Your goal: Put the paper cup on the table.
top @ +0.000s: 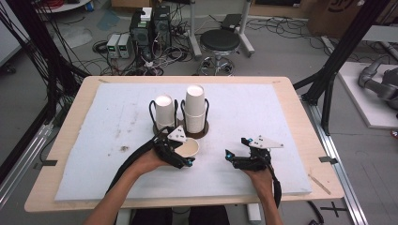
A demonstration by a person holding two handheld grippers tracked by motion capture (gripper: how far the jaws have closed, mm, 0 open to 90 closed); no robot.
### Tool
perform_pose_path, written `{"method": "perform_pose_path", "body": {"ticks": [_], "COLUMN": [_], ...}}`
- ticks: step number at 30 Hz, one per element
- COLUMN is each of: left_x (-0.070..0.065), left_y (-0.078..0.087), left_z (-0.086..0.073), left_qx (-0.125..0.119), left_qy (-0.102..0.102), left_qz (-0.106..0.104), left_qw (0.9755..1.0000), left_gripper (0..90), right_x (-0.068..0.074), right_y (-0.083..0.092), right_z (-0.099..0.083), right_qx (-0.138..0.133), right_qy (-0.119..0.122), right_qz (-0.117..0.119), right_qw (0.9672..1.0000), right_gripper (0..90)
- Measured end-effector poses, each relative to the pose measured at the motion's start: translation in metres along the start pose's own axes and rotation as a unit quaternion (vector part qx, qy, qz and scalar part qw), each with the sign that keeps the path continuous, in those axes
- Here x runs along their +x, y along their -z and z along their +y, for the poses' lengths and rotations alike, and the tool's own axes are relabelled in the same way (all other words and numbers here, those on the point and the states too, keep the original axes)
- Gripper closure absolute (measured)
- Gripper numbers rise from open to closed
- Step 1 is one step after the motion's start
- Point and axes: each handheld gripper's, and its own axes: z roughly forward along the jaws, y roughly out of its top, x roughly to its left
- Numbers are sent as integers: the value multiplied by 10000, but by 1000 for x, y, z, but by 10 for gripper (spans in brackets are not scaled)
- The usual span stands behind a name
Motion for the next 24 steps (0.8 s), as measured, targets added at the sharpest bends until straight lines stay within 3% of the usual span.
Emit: {"method": "perform_pose_path", "body": {"ticks": [5,12,16,24], "left_x": [-1,-1,-4,-4], "left_y": [-1,-6,-12,-11], "left_z": [0,-2,-9,-17], "left_qx": [21,24,-30,-107], "left_qy": [11,118,180,257], "left_qz": [25,-84,95,79], "left_qw": [10000,9999,9998,9996], "left_gripper": [290,172,90,75], "right_x": [0,1,0,0], "right_y": [0,0,0,0], "right_z": [0,0,0,0], "right_qx": [-4,-14,-53,-18], "right_qy": [9,17,63,21], "right_qz": [-13,-1,5,20], "right_qw": [10000,10000,10000,10000], "right_gripper": [149,151,151,151]}}
